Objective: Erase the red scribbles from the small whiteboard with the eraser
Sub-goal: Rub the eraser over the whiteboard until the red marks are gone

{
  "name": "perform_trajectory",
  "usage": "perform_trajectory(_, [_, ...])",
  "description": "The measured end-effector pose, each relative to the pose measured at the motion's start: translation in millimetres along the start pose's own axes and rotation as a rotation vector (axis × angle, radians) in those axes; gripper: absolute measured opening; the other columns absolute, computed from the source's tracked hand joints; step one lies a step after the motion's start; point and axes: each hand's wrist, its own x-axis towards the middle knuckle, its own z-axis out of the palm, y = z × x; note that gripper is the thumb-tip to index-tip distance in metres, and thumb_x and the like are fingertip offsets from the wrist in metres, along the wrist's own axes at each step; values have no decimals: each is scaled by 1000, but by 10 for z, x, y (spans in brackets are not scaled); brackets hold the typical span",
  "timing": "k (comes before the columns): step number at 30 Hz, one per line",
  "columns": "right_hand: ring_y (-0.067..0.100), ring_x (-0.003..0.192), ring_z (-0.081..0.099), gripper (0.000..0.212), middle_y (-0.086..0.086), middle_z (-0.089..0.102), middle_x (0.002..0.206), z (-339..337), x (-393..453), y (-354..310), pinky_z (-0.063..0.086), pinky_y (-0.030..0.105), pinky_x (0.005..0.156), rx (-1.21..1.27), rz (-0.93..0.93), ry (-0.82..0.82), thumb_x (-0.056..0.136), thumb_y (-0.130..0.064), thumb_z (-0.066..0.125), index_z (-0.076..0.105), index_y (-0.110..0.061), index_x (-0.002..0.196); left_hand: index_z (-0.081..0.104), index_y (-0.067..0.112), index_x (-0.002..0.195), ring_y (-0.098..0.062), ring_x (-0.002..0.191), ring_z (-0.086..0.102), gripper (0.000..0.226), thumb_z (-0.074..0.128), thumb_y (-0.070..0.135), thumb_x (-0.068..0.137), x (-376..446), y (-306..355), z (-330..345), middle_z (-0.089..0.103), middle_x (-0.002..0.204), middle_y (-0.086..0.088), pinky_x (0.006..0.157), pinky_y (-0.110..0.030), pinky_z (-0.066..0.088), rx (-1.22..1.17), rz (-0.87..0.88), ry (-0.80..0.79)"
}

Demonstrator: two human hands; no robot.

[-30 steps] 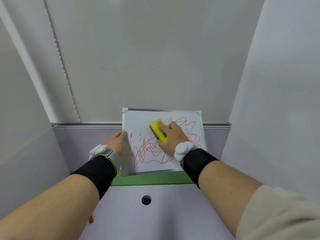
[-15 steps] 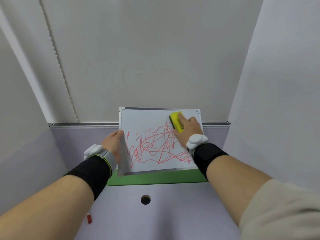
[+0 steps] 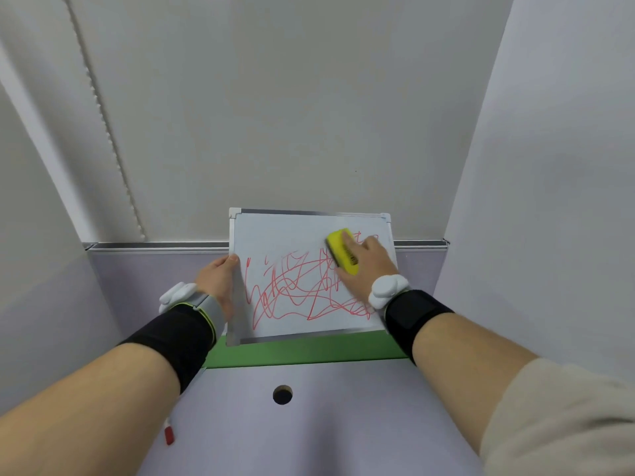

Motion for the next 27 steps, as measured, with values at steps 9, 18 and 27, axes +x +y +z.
perform_trajectory(9, [36,103,52,72,15,44,114,-141,45,202,48,38,91,-28,176,41,86,-46,59,25,-29,148,70,26,95,-35,105,67,8,62,25,94,60,-35,0,72,100,-5,99,-50,53,-16,7,-2])
perform_trajectory(18, [36,100,52,69,14,44,109,-150,38,327,48,38,90,-5,241,76,85,-45,60,29,-32,145,72,17,107,-39,112,66,19,60,26,95,186,-65,-87,71,120,-14,103,-55,50,-39,-24,-41])
perform_trajectory(27, [31,95,49,70,9,41,102,-242,38,321,47,36,87,-34,176,79,86,-45,59,28,-33,147,67,16,125,-34,106,69,31,57,30,98,272,-88,-147,72,118,-10,101,-52,52,-55,-55,-57])
